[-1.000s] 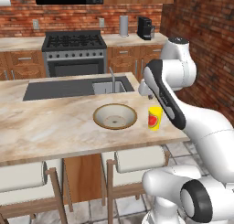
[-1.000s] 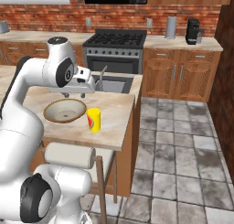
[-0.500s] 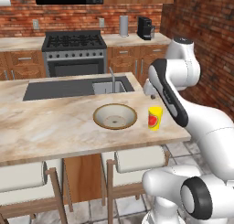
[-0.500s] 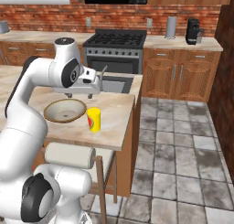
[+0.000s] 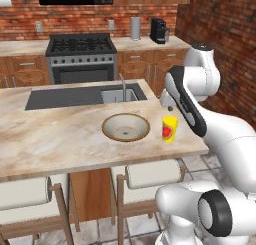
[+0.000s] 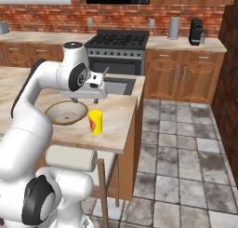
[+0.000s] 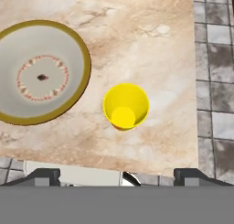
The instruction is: Place the cup inside the bowl on the dining table and move the bowl to any counter.
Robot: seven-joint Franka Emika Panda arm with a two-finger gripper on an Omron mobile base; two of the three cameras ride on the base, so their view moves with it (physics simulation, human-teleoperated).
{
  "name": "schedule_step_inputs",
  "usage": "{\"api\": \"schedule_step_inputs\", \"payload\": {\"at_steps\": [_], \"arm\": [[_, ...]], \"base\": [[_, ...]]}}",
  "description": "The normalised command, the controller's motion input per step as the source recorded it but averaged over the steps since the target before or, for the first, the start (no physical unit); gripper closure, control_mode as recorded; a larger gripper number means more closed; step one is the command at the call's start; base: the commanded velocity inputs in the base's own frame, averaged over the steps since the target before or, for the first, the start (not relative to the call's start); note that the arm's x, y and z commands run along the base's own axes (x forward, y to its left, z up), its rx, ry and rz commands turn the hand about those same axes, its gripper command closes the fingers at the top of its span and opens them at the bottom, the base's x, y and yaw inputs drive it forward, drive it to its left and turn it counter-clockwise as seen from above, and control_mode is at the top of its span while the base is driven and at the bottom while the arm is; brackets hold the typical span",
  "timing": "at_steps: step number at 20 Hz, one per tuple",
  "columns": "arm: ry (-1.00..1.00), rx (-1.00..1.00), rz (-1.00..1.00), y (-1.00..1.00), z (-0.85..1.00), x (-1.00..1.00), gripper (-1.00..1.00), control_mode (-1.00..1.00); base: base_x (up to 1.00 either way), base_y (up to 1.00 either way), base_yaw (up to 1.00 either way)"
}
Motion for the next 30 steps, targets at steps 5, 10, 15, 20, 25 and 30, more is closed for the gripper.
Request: {"api": "schedule_step_inputs", "payload": {"at_steps": [5, 10, 15, 20, 25, 30], "arm": [[0.01, 0.00, -0.06, -0.11, -0.21, 0.07, -1.00, -1.00], [0.04, 0.00, -0.10, -0.01, -0.11, 0.07, -1.00, -1.00], [0.01, 0.03, -0.11, 0.00, -0.02, 0.00, -1.00, -1.00], [0.01, 0.08, -0.11, 0.00, 0.00, 0.00, -1.00, -1.00], [0.00, 0.11, -0.05, -0.11, 0.00, 0.01, -1.00, -1.00], [0.02, 0.01, 0.00, -0.04, -0.03, 0.04, -1.00, -1.00]], "base": [[0.00, 0.00, 0.00], [0.00, 0.00, 0.00], [0.00, 0.00, 0.00], [0.00, 0.00, 0.00], [0.00, 0.00, 0.00], [0.00, 0.00, 0.00]]}}
